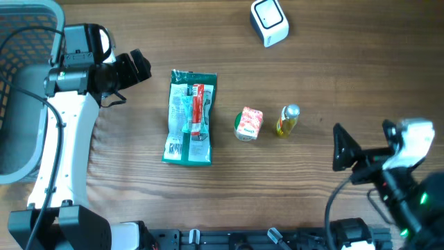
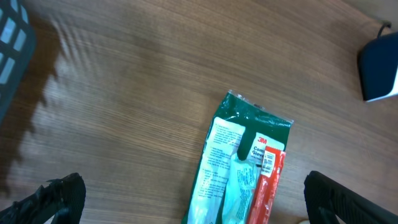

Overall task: Scan the item barcode
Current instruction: 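Reach the right gripper toward the red packet on the green jar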

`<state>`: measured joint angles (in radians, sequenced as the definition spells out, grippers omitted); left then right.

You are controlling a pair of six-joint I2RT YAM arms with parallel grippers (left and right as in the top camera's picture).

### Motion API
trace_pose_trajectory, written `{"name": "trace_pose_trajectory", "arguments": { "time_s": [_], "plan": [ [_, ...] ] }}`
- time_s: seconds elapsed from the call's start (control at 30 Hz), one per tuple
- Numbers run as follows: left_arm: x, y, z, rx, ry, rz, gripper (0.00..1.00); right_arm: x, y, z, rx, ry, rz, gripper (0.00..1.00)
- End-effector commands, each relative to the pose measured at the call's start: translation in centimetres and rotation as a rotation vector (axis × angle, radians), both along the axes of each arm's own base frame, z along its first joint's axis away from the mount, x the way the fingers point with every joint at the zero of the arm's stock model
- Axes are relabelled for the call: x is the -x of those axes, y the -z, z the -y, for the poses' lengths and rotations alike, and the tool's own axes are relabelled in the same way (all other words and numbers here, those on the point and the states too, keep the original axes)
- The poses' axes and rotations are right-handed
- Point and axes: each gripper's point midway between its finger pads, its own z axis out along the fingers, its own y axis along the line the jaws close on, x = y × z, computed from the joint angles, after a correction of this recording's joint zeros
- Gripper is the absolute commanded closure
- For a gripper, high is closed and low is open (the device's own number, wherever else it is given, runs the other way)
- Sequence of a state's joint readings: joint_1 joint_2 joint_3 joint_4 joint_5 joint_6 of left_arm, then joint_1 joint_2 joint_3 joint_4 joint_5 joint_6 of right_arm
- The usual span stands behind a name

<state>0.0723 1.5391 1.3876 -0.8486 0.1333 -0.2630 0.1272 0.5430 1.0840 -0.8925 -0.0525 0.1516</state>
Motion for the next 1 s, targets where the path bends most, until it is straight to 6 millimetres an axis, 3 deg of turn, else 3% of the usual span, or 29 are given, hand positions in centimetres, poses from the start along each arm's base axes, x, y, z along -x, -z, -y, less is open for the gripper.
{"name": "trace_pose_trajectory", "arguments": {
  "time_s": [0.0, 0.1, 0.13, 0.2, 0.3, 0.33, 0.47, 0.53, 0.63, 0.87, 0.97],
  "plan": [
    [-0.2, -0.7, 0.0, -0.003, 0.019, 0.021, 0.00, -2.0, -3.4, -1.4, 0.005, -0.067, -0.155, 0.00],
    [-0.2, -0.7, 0.0, -0.003, 0.019, 0.021, 0.00, -4.1, -4.9, -4.6, -0.074, -0.219, -0.227, 0.00],
    [-0.2, -0.7, 0.0, -0.003, 0.019, 0.021, 0.00, -5.2, -4.9, -6.6, -0.185, -0.293, -0.269, 0.00],
    [-0.2, -0.7, 0.0, -0.003, 0.019, 0.021, 0.00, -6.6, -4.1, -8.4, -0.314, -0.334, -0.359, 0.01],
    [-0.2, -0.7, 0.0, -0.003, 0.019, 0.021, 0.00, -7.6, -0.7, -9.4, -0.386, -0.300, -0.547, 0.63],
    [-0.2, -0.7, 0.0, -0.003, 0.019, 0.021, 0.00, -7.7, 0.7, -9.8, -0.373, -0.293, -0.601, 0.71],
    [-0.2, -0.7, 0.0, -0.003, 0.019, 0.021, 0.00, -8.0, 7.2, -11.1, -0.248, -0.120, -0.810, 0.66],
    [-0.2, -0.7, 0.0, -0.003, 0.019, 0.021, 0.00, -8.0, 9.9, -12.7, -0.171, -0.082, -0.874, 0.64],
    [-0.2, -0.7, 0.0, -0.003, 0.019, 0.021, 0.00, -8.1, 13.0, -14.8, -0.103, -0.029, -0.948, 0.55],
    [-0.2, -0.7, 0.0, -0.003, 0.019, 0.021, 0.00, -9.2, 20.3, -18.3, 0.015, 0.003, -1.085, 0.55],
    [-0.2, -0.7, 0.0, -0.003, 0.019, 0.021, 0.00, -10.2, 22.7, -18.9, 0.106, 0.031, -1.053, 0.47]
  ]
}}
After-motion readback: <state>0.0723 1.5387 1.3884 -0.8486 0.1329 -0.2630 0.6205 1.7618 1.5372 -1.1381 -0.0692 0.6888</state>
